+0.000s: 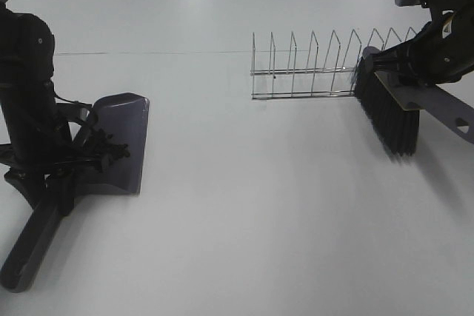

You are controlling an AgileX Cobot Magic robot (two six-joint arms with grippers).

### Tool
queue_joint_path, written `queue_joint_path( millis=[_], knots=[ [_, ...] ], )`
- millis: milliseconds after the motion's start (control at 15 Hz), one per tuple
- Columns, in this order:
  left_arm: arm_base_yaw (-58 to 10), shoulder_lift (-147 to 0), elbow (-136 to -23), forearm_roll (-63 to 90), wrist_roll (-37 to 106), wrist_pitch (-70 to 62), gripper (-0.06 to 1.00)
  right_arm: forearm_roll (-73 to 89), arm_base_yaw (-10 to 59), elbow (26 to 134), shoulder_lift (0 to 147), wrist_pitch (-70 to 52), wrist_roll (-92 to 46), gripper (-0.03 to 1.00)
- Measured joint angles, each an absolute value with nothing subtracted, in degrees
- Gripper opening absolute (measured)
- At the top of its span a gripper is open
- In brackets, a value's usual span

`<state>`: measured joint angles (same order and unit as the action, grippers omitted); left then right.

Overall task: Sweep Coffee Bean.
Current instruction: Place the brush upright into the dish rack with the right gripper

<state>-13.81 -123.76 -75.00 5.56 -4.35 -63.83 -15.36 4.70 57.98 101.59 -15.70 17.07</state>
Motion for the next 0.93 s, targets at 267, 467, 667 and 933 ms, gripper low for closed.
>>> queue_joint_path(
  millis=[267, 467, 667, 933],
  knots=[
    [-13.8, -120.4, -74.9, 5.8, -4.1, -59.0, 0.34, -15.4, 4.7, 68.5, 109.1, -15.6, 18.6, 0.3],
    [-13.8, -120.0, -74.9, 5.8, -4.1, -59.2, 0.34, -15.4, 4.7, 74.1, 113.4, -15.9, 18.7, 0.3],
    [-13.8, -119.9, -74.9, 6.0, -4.1, -59.2, 0.34, -15.5, 4.6, 77.5, 117.7, -16.4, 18.7, 0.3],
    [-13.8, -119.9, -74.9, 6.0, -4.1, -59.2, 0.34, -15.6, 4.6, 77.9, 118.1, -16.4, 18.7, 0.3]
  ],
)
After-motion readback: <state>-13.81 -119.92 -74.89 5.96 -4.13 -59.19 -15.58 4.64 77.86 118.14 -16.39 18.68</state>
